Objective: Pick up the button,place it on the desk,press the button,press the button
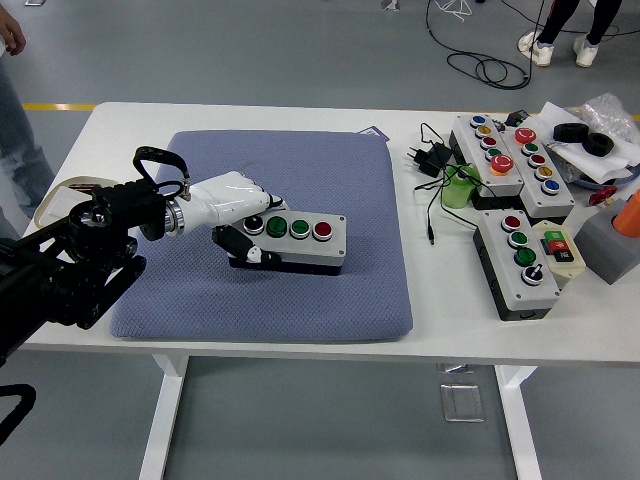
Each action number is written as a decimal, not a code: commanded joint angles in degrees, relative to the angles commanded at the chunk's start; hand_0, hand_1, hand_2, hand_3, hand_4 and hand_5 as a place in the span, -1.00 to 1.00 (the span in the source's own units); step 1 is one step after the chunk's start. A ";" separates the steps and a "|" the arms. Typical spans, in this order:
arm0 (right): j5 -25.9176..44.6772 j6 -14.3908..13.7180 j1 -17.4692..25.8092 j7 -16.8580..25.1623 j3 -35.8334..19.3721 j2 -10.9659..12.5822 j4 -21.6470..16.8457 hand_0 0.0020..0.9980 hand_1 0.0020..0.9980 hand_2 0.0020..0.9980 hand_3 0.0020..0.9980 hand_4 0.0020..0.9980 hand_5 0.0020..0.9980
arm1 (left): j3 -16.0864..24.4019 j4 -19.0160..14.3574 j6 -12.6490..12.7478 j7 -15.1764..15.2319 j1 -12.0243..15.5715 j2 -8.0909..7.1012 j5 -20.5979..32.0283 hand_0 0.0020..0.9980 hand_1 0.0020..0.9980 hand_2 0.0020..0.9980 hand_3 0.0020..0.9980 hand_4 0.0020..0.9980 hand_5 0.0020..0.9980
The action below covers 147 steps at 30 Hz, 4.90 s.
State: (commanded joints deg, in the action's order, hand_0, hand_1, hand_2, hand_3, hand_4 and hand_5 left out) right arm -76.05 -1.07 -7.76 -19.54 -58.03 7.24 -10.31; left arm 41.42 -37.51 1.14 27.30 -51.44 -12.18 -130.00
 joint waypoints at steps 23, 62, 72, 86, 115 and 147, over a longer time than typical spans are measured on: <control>-0.22 0.10 -0.17 0.03 -0.15 -0.02 0.00 0.30 0.28 0.34 0.17 -0.24 -0.53 | 3.25 -0.23 -6.18 -1.87 0.73 -0.63 0.00 0.44 0.32 0.43 0.76 0.36 -0.59; -0.14 0.05 0.58 0.05 -0.25 0.10 0.00 0.30 0.28 0.34 0.17 -0.24 -0.52 | 20.02 -16.97 -17.72 -9.86 6.87 -3.16 16.44 0.97 0.95 1.00 1.00 1.00 0.31; -0.29 0.05 0.62 0.03 -0.41 0.12 0.00 0.30 0.28 0.34 0.16 -0.24 -0.51 | 19.96 -31.59 -15.61 -20.44 8.28 -5.17 10.05 -0.90 -0.70 -0.54 0.83 0.61 0.51; 0.03 0.05 0.40 0.01 -0.21 0.10 0.00 0.30 0.28 0.34 0.16 -0.24 -0.51 | 18.96 -34.21 -15.43 -22.45 8.54 -5.47 6.24 -0.98 -1.00 -0.89 0.91 -0.53 -1.00; 0.14 -0.03 0.37 0.06 -0.35 0.24 0.00 0.30 0.28 0.34 0.17 -0.24 -0.52 | 9.26 -39.88 -30.80 -25.35 8.15 -11.13 5.45 -0.94 -1.00 -0.98 0.86 -0.46 -1.00; -0.12 -0.01 0.26 0.06 -0.44 0.26 0.00 0.30 0.27 0.34 0.16 -0.24 -0.52 | 5.64 -38.01 -31.23 -25.35 7.41 -9.57 4.04 -0.93 -1.00 -0.97 0.80 -0.44 -1.00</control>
State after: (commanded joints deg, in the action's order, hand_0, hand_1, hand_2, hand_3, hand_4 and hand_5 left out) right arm -76.17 -1.08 -7.49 -19.49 -58.47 7.50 -10.31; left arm 47.06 -75.52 -30.09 1.95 -44.03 -21.75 -125.96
